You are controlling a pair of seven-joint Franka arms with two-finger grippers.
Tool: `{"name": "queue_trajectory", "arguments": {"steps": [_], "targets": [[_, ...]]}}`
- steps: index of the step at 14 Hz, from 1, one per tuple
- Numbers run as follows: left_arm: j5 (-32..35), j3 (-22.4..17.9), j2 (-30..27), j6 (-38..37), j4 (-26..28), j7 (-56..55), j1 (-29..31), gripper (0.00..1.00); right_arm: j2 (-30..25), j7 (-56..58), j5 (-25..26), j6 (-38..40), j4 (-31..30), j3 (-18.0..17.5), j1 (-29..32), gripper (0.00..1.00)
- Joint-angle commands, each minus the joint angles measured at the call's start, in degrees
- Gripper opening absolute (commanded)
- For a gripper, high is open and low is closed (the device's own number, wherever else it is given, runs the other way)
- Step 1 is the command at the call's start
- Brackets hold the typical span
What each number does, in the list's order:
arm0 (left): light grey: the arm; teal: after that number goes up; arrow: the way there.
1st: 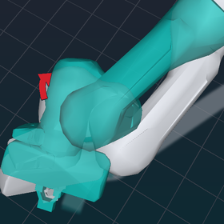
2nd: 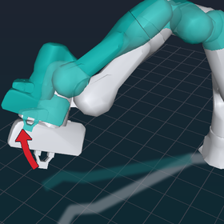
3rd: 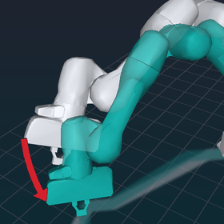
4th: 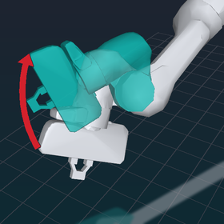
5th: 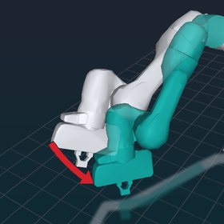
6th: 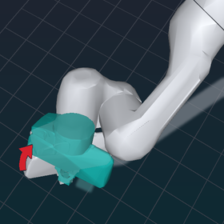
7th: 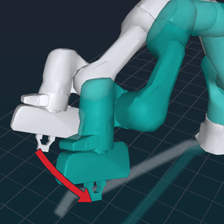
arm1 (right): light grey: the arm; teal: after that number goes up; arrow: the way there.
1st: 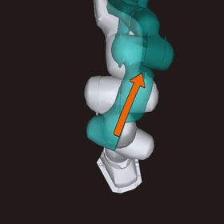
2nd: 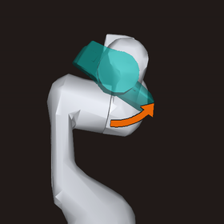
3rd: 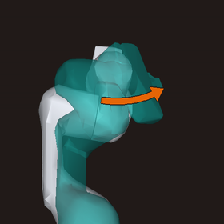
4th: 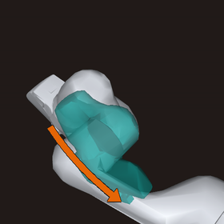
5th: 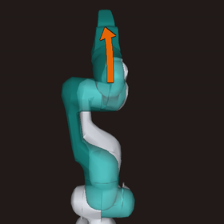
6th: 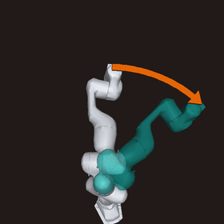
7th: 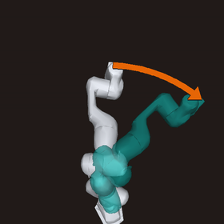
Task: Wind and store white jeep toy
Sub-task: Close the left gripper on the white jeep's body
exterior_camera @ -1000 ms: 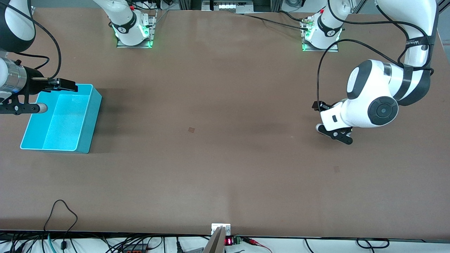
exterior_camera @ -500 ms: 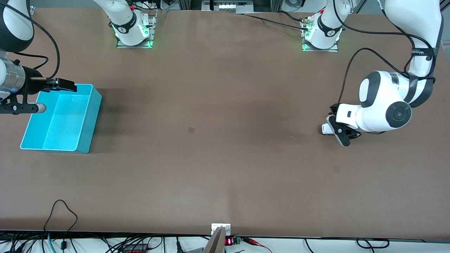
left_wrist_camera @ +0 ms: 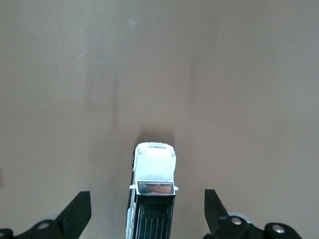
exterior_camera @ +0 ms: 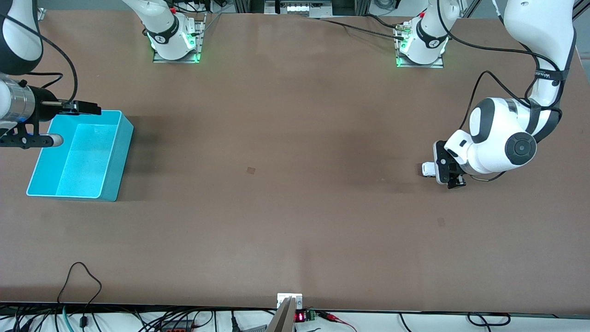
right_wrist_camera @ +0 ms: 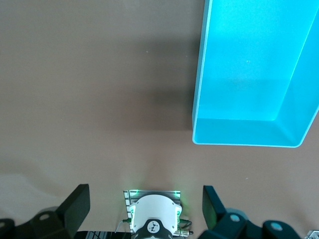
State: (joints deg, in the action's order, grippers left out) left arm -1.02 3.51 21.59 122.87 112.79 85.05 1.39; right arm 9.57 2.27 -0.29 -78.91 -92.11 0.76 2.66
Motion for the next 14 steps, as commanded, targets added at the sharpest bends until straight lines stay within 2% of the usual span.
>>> {"name": "queue_trajectory", "arguments": {"steps": [1, 6, 11, 14], "targets": [[2.9, 0.4, -0.1, 1.2, 0.4, 3.3, 2.6, 1.00, -0.1, -0.4, 0.5, 0.9, 0.0, -0.4, 0.4, 1.00], [3.3, 0.4, 1.0, 6.9, 3.5, 5.0, 4.1, 1.00, 0.4, -0.5, 0.4, 0.3, 0.0, -0.5, 0.0, 1.00], [3.8, 0.4, 1.7, 7.2, 5.9, 5.2, 4.2, 1.00, 0.2, -0.4, 0.4, 0.4, -1.1, -0.5, 0.0, 1.00], [7.1, 0.4, 2.0, 7.9, 5.9, 5.1, 4.3, 1.00, -0.5, -0.5, 0.5, -1.4, -3.2, -0.5, 0.0, 1.00]]}}
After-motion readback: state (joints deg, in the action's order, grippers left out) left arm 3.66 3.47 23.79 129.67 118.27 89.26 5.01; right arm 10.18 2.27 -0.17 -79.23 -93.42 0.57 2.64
